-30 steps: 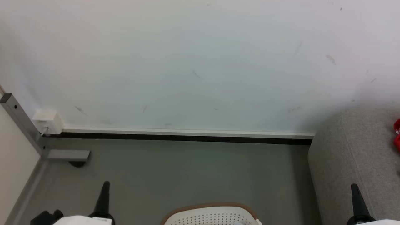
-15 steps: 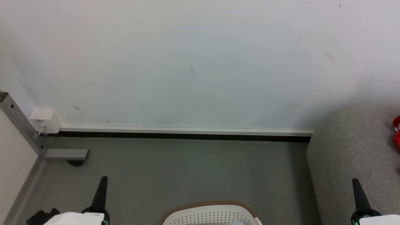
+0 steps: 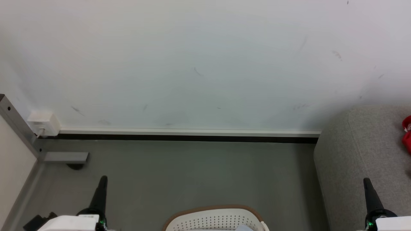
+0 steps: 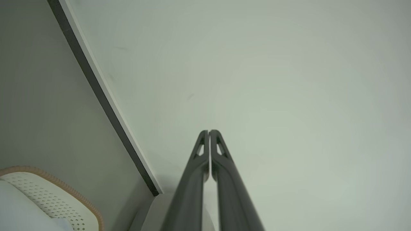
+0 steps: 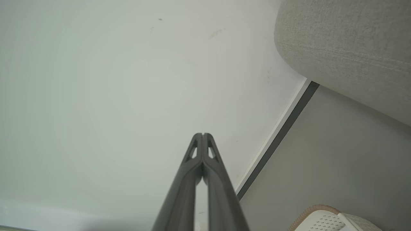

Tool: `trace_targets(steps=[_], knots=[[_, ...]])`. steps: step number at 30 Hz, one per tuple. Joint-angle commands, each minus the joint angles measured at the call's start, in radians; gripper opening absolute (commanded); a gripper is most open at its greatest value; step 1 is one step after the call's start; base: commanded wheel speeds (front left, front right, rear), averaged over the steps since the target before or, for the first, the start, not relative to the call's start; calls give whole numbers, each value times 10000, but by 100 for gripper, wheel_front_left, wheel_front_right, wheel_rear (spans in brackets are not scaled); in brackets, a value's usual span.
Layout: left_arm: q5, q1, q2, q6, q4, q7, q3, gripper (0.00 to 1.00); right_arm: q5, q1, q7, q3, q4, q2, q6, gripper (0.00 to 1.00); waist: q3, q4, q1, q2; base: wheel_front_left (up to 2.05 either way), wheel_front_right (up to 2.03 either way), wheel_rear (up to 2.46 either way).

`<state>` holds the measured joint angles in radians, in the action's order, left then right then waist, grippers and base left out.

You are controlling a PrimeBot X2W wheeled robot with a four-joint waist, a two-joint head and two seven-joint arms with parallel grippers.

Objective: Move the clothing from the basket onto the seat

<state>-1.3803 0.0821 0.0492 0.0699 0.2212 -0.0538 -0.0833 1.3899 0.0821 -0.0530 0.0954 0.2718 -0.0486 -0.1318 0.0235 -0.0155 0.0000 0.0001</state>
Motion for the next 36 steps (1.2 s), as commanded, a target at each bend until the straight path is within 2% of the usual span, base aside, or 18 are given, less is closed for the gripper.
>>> trace_targets(steps=[1, 30, 36], knots=[[-236, 154, 30, 43, -102, -95, -56, 0, 292, 229, -90, 34, -87, -86, 16, 0, -11, 8, 0, -1, 0, 0, 0], [-2393, 291, 19, 61, -374, -632, -363, 0, 2354, 511, -575, 117, -152, -139, 21, 0, -213, 157, 0, -1, 0, 0, 0], [-2382, 286, 19, 61, -368, -634, -358, 0, 2330, 510, -562, 98, -153, -149, 21, 0, -215, 158, 0, -1, 0, 0, 0]])
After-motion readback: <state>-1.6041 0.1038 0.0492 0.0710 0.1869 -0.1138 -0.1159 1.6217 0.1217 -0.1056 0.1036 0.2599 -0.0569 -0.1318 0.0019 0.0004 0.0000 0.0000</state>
